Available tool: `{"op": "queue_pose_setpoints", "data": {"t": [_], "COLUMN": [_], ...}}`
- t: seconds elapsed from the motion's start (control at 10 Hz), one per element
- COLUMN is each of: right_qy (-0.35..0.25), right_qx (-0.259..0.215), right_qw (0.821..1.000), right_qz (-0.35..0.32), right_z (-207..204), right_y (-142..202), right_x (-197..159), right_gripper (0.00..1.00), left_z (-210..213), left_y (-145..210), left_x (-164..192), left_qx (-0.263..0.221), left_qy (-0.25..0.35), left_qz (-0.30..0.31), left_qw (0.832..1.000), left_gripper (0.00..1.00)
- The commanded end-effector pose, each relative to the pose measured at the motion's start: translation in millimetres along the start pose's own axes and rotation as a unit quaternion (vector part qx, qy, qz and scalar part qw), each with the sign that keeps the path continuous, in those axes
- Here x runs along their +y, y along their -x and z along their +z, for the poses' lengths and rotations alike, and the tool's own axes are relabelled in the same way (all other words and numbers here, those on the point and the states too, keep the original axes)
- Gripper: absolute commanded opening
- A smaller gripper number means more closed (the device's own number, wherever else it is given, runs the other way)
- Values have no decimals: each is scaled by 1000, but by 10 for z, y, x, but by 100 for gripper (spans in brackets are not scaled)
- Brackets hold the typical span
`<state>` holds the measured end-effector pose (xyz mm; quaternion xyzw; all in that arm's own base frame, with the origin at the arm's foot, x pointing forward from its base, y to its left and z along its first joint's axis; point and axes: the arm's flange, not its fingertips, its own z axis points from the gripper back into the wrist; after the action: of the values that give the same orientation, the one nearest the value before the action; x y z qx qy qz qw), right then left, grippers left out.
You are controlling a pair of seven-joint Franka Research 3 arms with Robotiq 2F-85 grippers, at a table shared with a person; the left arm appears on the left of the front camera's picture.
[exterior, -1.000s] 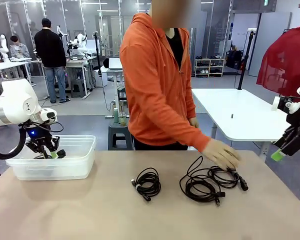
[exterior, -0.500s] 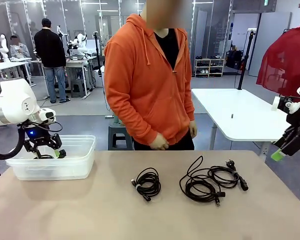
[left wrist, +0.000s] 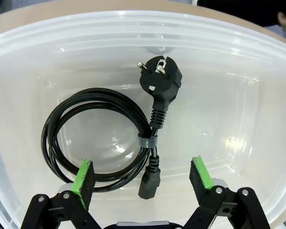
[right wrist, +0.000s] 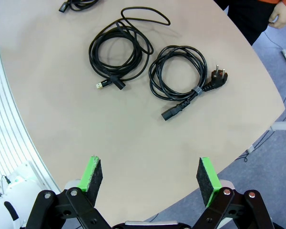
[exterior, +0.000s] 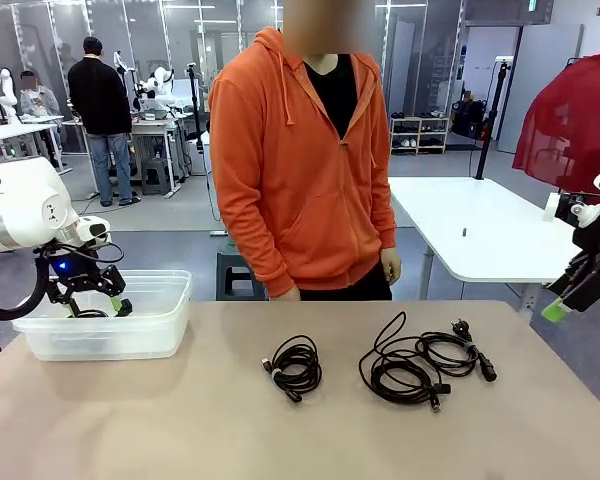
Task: Organize and store the cables.
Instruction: Place the Power Cable into the Organizing box.
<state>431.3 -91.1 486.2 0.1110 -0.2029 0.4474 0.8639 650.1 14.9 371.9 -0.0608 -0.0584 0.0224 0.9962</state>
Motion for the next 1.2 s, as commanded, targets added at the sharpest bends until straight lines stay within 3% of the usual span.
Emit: {"op": "queue_pose_setpoints", "data": {"t": [0.0,1.1], "right_qy": [-4,-4], "right_qx": [0,0], "right_qw": [1000,1000], "right_qz": [1,1], "right_z": [21,21], "right_y": [-18,-18], "right_x": [-16,-16], "right_gripper": [100,100], "left_z": [0,0], "left_y": [0,0], "left_x": [8,8], "left_qx": [1,1], "left_qy": [-9,-9], "left_qz": [-1,-1], "left_qw": [1000,1000], "left_gripper": [100,100]}}
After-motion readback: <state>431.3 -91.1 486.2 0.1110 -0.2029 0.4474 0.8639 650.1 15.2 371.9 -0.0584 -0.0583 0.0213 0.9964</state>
